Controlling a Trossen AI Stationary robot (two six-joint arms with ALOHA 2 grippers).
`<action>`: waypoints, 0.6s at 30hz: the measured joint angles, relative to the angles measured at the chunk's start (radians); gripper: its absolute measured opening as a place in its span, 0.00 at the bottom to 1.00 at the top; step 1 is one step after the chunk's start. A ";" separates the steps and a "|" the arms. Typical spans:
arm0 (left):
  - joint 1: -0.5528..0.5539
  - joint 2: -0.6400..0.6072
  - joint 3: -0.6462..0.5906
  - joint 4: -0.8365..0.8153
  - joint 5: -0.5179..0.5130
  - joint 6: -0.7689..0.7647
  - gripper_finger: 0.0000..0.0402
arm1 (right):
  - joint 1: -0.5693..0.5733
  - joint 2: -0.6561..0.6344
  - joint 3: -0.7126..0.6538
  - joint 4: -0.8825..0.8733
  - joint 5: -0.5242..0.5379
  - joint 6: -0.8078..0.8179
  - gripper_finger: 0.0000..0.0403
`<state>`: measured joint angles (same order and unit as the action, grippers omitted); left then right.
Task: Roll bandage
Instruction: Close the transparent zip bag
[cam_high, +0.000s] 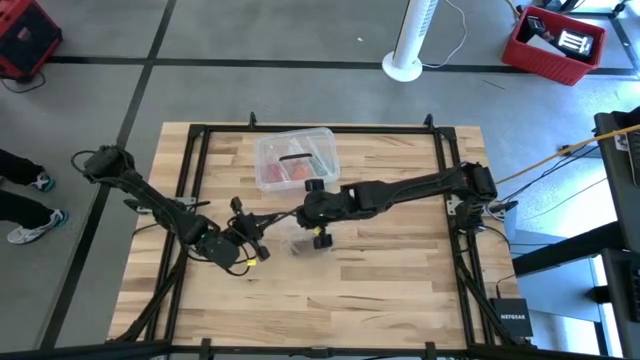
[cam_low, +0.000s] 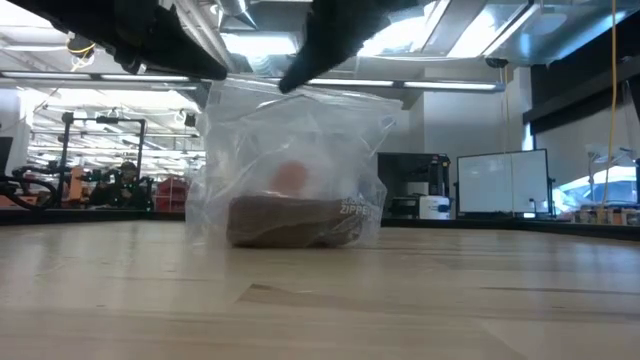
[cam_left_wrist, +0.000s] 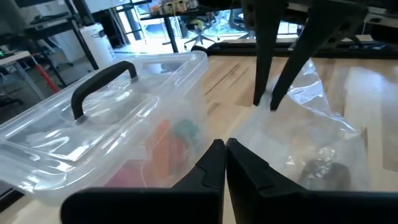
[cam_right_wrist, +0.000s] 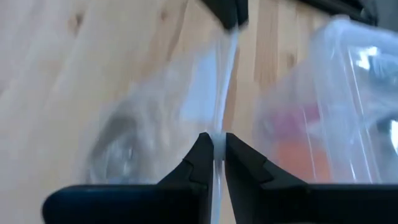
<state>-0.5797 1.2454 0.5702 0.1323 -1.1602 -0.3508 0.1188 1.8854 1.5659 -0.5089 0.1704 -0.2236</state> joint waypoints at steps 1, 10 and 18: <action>-0.001 0.000 0.000 0.000 -0.004 0.000 0.00 | 0.000 0.000 0.015 -0.043 0.009 -0.006 0.08; -0.008 -0.002 0.000 -0.030 -0.024 -0.011 0.00 | 0.000 -0.001 0.142 -0.438 0.069 -0.011 0.08; -0.008 -0.002 0.000 -0.046 -0.032 -0.020 0.00 | -0.003 -0.001 0.171 -0.613 0.086 0.037 0.08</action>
<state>-0.5873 1.2434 0.5705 0.0861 -1.1922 -0.3711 0.1159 1.8843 1.7370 -1.1221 0.2563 -0.1864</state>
